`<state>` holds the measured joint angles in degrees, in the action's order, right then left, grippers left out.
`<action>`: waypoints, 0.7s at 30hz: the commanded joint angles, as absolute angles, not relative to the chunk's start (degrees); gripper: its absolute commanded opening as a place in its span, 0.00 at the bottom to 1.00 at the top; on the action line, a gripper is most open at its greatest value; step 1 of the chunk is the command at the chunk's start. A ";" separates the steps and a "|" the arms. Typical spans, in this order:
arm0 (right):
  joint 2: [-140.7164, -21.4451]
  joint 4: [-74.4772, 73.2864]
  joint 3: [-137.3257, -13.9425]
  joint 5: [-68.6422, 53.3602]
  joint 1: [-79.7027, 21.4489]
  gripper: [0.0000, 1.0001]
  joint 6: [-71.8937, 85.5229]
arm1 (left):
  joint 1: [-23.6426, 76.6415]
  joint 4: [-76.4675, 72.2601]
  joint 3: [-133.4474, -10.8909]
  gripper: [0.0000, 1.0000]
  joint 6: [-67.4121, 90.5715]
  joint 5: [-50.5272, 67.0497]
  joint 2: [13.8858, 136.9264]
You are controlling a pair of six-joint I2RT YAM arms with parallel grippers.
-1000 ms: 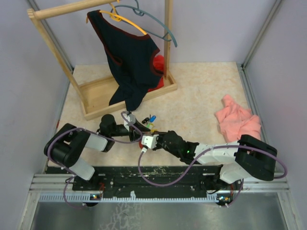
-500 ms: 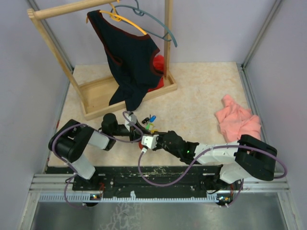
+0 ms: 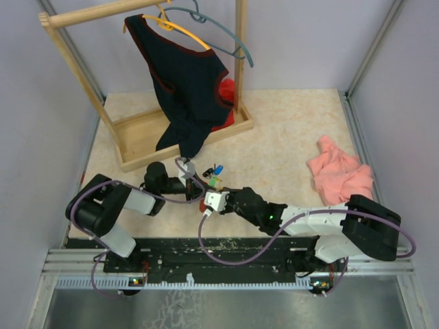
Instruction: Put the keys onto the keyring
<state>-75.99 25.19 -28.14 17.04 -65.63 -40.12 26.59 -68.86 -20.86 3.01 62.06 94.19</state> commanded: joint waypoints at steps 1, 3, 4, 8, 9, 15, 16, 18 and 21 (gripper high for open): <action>-72.21 23.80 -27.92 20.90 -67.01 0.00 -36.76 | 26.39 -69.62 -19.57 0.00 5.48 54.88 90.34; -72.65 23.15 -27.47 22.02 -67.65 0.00 -35.90 | 26.40 -72.55 -18.71 0.00 8.70 52.52 90.03; -73.04 22.97 -27.39 22.23 -67.98 0.00 -35.56 | 26.44 -74.14 -18.41 0.00 10.24 51.53 89.88; -75.09 23.21 -27.53 22.89 -69.62 0.00 -34.99 | 27.46 -77.28 -17.30 0.00 13.61 46.76 88.74; -75.52 23.40 -27.53 22.89 -69.90 0.00 -34.90 | 27.69 -76.94 -17.05 0.00 13.93 45.26 88.24; -77.72 24.63 -27.96 21.92 -70.68 0.00 -34.56 | 30.01 -76.56 -15.56 0.00 15.01 37.63 86.65; -78.23 24.88 -28.14 21.70 -70.67 0.00 -34.58 | 30.57 -76.82 -15.29 0.00 15.06 36.48 86.54; -79.24 25.74 -28.57 21.28 -70.71 0.00 -34.64 | 31.96 -77.16 -15.12 0.00 15.12 34.35 86.42; -80.35 27.12 -29.29 21.37 -70.68 0.00 -35.15 | 34.06 -78.03 -14.51 0.00 15.30 30.37 86.22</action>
<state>-79.02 24.47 -27.77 22.85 -69.28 -35.81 32.34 -72.44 -14.90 14.59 39.27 87.83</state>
